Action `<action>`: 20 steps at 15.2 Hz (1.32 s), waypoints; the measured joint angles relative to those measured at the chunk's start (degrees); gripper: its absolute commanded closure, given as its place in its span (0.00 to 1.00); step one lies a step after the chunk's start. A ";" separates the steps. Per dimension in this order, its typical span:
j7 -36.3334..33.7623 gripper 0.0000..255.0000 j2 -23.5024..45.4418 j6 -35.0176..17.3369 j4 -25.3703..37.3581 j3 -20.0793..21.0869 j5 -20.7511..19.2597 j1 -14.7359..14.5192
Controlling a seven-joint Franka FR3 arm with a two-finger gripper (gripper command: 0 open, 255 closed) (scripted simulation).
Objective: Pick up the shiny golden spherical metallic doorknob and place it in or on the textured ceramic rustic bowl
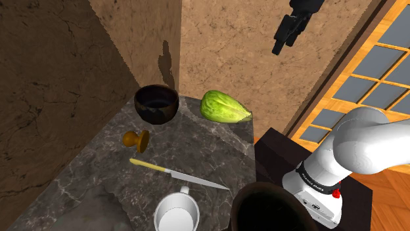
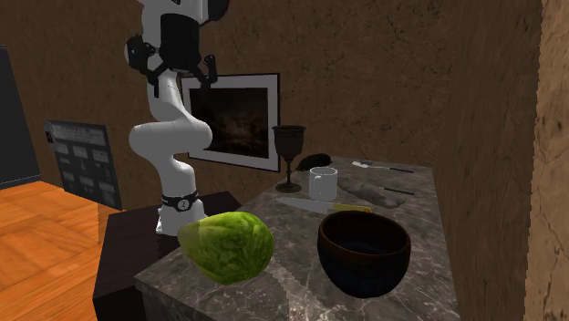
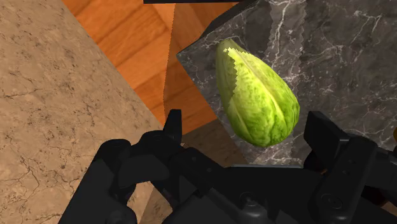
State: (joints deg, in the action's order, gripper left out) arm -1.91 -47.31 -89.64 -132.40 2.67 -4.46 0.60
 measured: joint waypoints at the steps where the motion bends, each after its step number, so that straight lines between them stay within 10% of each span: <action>1: 0.00 0.00 0.00 0.00 0.00 0.00 0.00 0.00; 20: -15.78 0.00 24.89 -20.17 2.38 16.19 5.02 -4.35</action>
State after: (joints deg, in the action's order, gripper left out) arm -17.70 -22.43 -109.81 -130.02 18.86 0.57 -3.75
